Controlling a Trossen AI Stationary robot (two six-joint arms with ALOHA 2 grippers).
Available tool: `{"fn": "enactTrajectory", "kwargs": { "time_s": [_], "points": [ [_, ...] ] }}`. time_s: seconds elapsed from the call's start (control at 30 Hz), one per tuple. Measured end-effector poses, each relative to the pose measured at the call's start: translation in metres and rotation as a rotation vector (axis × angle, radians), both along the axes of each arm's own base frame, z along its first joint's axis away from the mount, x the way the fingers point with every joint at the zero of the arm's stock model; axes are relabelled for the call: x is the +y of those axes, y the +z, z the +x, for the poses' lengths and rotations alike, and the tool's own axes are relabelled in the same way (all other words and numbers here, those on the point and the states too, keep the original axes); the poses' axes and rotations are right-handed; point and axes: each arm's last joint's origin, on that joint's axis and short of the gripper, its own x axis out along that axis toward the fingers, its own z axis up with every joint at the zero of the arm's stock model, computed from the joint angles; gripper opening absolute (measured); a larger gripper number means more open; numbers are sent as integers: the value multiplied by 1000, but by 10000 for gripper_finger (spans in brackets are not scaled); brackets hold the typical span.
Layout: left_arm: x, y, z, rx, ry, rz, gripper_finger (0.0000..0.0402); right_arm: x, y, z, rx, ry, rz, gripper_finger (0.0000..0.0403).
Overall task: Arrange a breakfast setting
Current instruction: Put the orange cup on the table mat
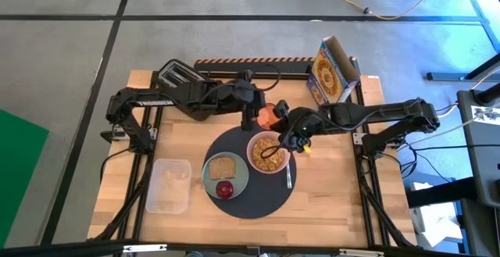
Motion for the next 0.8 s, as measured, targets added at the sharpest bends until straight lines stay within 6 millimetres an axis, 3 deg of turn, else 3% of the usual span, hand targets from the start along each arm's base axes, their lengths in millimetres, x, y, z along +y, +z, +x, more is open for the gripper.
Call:
{"fn": "enactTrajectory", "kwargs": {
  "time_s": [0.3, 0.5, 0.8],
  "points": [
    [12, -17, 0, 99, 74, -65, 114, -1, -17, 17, 31, -43, -80, 5],
    [20, -21, -4, 123, 124, -105, 88, -4, -30, 31, 46, -165, -232, 5],
    [29, -22, -7, 137, 198, -87, 92, -5, -31, 35, 23, -189, -246, 5]
  ]
}}
